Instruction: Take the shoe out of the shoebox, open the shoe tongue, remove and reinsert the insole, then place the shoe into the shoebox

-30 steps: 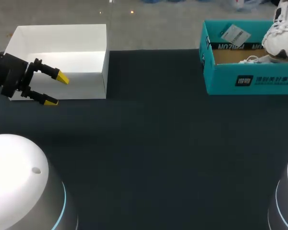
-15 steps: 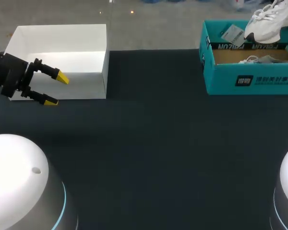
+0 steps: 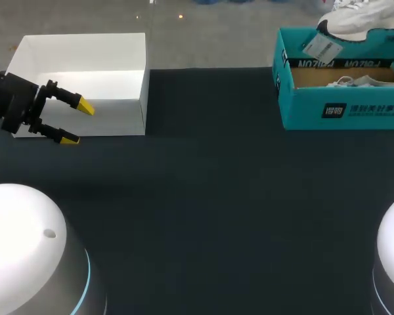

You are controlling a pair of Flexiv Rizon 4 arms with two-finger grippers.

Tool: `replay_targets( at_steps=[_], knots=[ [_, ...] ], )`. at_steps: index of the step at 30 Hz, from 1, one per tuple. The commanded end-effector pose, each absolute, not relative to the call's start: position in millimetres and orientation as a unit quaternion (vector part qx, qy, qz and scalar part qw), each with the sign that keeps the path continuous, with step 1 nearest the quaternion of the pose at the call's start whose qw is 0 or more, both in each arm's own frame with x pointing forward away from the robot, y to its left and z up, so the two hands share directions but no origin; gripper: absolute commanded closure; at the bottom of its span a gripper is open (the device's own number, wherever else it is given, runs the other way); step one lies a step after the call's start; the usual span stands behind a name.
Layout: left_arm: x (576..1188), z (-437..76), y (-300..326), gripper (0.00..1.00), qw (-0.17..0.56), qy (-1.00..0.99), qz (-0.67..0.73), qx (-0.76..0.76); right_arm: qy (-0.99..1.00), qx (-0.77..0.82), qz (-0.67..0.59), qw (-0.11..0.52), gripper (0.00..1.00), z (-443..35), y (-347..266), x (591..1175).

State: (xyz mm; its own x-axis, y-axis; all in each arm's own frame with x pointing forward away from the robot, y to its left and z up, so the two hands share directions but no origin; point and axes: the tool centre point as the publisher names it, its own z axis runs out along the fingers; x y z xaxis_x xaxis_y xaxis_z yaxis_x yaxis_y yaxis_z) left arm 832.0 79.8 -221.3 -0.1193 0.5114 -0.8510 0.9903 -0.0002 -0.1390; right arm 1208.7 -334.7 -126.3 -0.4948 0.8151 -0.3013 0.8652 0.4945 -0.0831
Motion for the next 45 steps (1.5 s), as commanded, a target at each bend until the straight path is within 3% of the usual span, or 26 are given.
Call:
replay_targets(
  at_steps=[1, 7, 12, 32, 36, 45],
  knots=[
    [831.1, -220.8, 79.7, 0.0, 0.305, 0.639, -0.39, 0.589, 0.832, 0.537, -0.123, 0.06, 1.0, -130.0, -336.9, 1206.0],
    [831.1, -220.8, 79.7, 0.0, 0.305, 0.639, -0.39, 0.589, 0.778, 0.621, -0.076, 0.052, 1.0, -140.4, -345.4, 1190.5],
    [831.1, -220.8, 79.7, 0.0, 0.305, 0.639, -0.39, 0.589, 0.751, 0.645, -0.08, 0.114, 1.0, -146.8, -343.6, 1186.2],
    [831.1, -220.8, 79.7, 0.0, 0.305, 0.639, -0.39, 0.589, 0.751, 0.645, -0.08, 0.114, 1.0, -146.8, -343.6, 1186.2],
    [831.1, -220.8, 79.7, 0.0, 0.305, 0.639, -0.39, 0.589, 0.735, 0.67, -0.054, 0.083, 1.0, -160.3, -348.9, 1178.4],
    [831.1, -220.8, 79.7, 0.0, 0.305, 0.639, -0.39, 0.589, 0.69, 0.696, -0.073, 0.188, 1.0, -169.3, -360.1, 1170.0]
  ],
)
